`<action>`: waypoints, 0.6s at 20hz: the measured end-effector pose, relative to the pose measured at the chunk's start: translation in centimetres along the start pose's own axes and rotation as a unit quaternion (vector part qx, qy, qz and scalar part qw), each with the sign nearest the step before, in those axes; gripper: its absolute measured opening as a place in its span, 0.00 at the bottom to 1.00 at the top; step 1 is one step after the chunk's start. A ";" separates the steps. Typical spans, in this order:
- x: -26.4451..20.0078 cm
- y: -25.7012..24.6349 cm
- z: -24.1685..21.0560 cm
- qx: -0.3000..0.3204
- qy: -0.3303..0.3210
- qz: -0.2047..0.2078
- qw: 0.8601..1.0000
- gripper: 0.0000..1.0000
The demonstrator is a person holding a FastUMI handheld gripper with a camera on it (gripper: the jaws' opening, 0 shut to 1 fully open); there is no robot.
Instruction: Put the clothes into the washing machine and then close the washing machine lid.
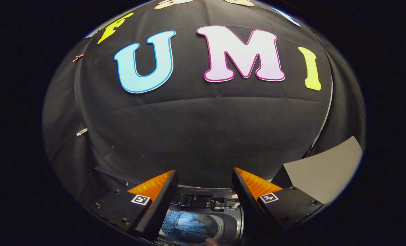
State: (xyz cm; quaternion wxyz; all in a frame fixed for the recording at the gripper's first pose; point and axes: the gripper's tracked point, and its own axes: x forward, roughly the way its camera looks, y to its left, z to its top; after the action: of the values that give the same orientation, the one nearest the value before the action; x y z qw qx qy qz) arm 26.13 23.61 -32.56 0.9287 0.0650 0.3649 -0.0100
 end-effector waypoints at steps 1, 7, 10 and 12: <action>-0.4 0.0 -0.4 0.000 0.006 0.000 1.000 1.00; -2.3 -0.1 -2.0 0.005 0.034 -0.003 0.999 1.00; -2.7 -0.1 -3.2 0.014 0.060 -0.007 0.998 0.99; -2.4 -0.5 -5.5 0.030 0.108 -0.012 0.994 0.98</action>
State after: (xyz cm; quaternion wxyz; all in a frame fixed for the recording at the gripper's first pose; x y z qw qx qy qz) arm 20.68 23.78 -34.97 0.8812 0.0890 0.4636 -0.0252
